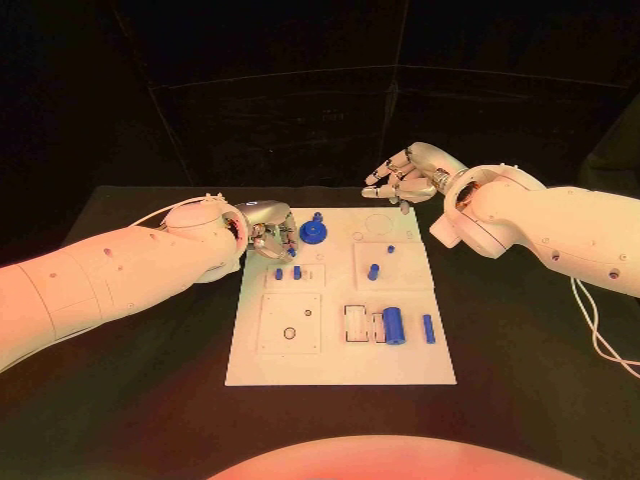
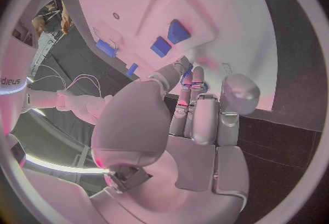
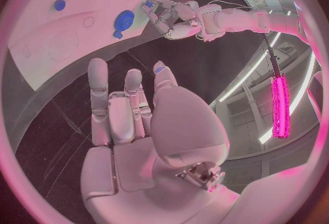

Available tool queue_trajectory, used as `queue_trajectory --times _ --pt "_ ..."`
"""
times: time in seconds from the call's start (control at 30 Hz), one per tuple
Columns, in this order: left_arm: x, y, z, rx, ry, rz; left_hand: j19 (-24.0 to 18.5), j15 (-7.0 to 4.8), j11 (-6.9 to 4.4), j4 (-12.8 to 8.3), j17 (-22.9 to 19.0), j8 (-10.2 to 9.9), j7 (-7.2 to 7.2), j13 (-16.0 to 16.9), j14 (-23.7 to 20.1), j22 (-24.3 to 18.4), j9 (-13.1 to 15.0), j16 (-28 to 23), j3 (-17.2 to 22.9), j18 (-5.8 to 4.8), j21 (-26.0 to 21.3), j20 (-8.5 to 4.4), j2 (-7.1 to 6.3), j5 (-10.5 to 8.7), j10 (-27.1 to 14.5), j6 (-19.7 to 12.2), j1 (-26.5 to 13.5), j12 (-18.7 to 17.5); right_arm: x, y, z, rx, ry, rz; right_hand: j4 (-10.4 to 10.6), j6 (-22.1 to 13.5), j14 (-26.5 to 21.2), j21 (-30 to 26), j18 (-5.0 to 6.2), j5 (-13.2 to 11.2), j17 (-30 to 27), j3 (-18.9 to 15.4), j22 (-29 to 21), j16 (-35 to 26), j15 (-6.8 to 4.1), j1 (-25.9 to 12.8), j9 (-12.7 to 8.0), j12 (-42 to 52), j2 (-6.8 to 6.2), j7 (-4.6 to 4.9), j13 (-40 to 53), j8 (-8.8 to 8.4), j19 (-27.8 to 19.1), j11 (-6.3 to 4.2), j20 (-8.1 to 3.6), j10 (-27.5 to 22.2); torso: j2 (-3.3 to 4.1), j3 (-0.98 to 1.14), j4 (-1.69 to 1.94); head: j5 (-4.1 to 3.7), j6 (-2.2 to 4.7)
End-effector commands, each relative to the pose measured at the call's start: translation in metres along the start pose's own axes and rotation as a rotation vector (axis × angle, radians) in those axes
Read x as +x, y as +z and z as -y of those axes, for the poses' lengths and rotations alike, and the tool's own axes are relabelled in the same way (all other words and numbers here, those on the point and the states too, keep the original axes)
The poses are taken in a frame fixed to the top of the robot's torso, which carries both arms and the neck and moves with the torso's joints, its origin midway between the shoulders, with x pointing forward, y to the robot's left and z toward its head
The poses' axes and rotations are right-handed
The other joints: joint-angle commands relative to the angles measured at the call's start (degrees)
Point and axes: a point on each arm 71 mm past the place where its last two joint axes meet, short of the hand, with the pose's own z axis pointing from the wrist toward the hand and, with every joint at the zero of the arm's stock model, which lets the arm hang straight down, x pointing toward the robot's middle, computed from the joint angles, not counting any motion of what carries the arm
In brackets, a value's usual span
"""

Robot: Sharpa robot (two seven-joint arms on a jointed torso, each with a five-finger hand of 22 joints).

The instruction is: Assemble the parts on the task board

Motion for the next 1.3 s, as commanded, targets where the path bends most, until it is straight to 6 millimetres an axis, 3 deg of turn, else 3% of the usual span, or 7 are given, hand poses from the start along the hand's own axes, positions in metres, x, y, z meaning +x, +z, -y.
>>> queue_trajectory --times 0.03,0.27,0.43,0.67,0.93,1.17,1.3 --pt "0.001 0.001 -0.001 -0.008 0.006 -0.024 -0.45 -0.06 0.25 0.01 -0.05 -0.32 0.18 0.02 0.77 -0.07 -0.05 -0.33 -0.23 -0.51 -0.32 -0.01 -0.24 0.07 0.11 0.13 -0.56 -0.36 -0.001 0.0 -0.002 -0.011 0.0 0.008 -0.09 -0.35 1.27 -0.09 0.36 0.34 -0.05 -0.31 -0.05 -0.2 -0.31 0.44 -0.02 -0.16 -0.05 0.12 -0.05 0.23 -0.19 0.09 -0.19 -0.01 -0.02 0.0 0.04 -0.03 -0.01" --pt "0.001 0.001 -0.001 -0.011 0.007 -0.029 -0.63 0.14 0.55 -0.01 -0.32 -0.99 0.51 -0.05 0.65 -0.09 -0.23 -0.43 -0.55 -0.51 -0.43 0.12 -0.71 0.06 -0.38 -0.55 -0.72 -1.09 -0.001 0.0 -0.002 -0.009 0.0 0.008 -0.07 -0.37 1.25 -0.17 0.39 0.34 -0.17 -0.34 -0.2 -0.29 -0.31 0.44 -0.03 -0.28 -0.06 0.13 -0.19 0.24 -0.26 0.09 -0.2 -0.05 -0.02 -0.02 0.01 0.03 0.04" --pt "0.001 0.001 -0.002 -0.014 0.006 -0.023 -0.98 0.7 1.19 0.0 -0.91 -5.16 1.17 -0.14 0.44 -0.17 -0.77 -0.6 -1.16 -0.49 -0.68 0.55 -1.86 0.06 -1.89 -7.07 -1.11 -2.97 -0.002 0.0 -0.001 -0.007 -0.001 0.009 -0.05 -0.39 1.23 -0.26 0.41 0.34 -0.24 -0.37 -0.36 -0.34 -0.31 0.44 -0.03 -0.43 -0.07 0.13 -0.33 0.23 -0.33 0.1 -0.2 -0.12 -0.04 -0.04 0.06 0.03 0.09" --pt "-0.001 0.0 -0.004 -0.019 0.005 0.001 -1.68 1.16 1.82 0.1 -2.19 -6.56 1.79 -0.15 0.01 -1.39 -0.6 -1.15 -1.97 -0.19 -2.12 0.95 -2.4 0.06 -3.53 -9.08 -1.15 -4.54 -0.003 0.0 0.0 -0.003 -0.002 0.012 0.05 -0.58 1.06 -0.74 0.53 0.34 -0.91 -0.55 -1.2 -0.85 -0.29 0.46 -0.06 -1.21 -0.17 0.17 -1.14 0.22 -0.71 0.13 -0.19 -0.51 -0.04 -0.05 0.09 0.1 0.17" --pt "-0.004 -0.004 -0.012 -0.031 -0.004 0.024 -2.44 1.49 2.21 0.23 -3.65 -6.49 2.05 -0.07 -0.54 -2.79 -0.38 -1.9 -2.36 0.14 -3.75 1.25 -2.15 0.07 -4.16 -8.73 -0.87 -5.09 -0.004 0.0 0.006 0.025 -0.033 -0.011 0.36 -0.89 1.34 -0.12 0.22 -0.02 -0.52 -0.85 0.39 -0.84 -0.29 1.63 -0.04 -5.02 0.32 0.18 -4.96 0.52 0.41 0.17 -0.19 -1.91 -0.08 -0.07 0.09 0.16 0.34" --pt "-0.019 -0.016 -0.024 -0.017 -0.151 0.12 -3.61 1.67 2.44 0.01 -5.87 -5.22 2.38 0.01 -1.4 -5.16 0.07 -3.11 -1.72 0.73 -6.45 1.49 -1.21 0.08 -3.93 -6.2 0.19 -5.22 -0.007 -0.003 0.014 0.032 -0.179 -0.058 -1.79 1.55 1.42 1.02 -0.06 -3.32 -1.87 1.08 2.38 -1.8 -0.05 8.61 -0.03 -18.65 1.47 0.45 -16.78 1.2 1.67 0.61 -0.3 -5.54 -0.06 -0.05 0.03 0.3 0.81" --pt "-0.033 -0.028 -0.034 0.034 -0.471 0.22 -8.37 1.85 2.66 -0.53 -14.33 -4.27 2.76 0.02 -5.24 -14.05 0.19 -8.23 -0.1 2.69 -16.57 1.71 -0.3 0.09 -3.66 -4.23 1.32 -5.28 -0.009 -0.006 0.018 0.0 -0.301 -0.065 -2.88 3.84 1.41 1.3 -0.09 -4.48 -2.14 2.2 2.75 -2.0 0.09 11.64 -0.2 -25.85 1.15 0.08 -24.39 0.66 1.62 0.75 -0.08 -5.19 -0.08 -0.03 -0.14 -0.01 1.22"
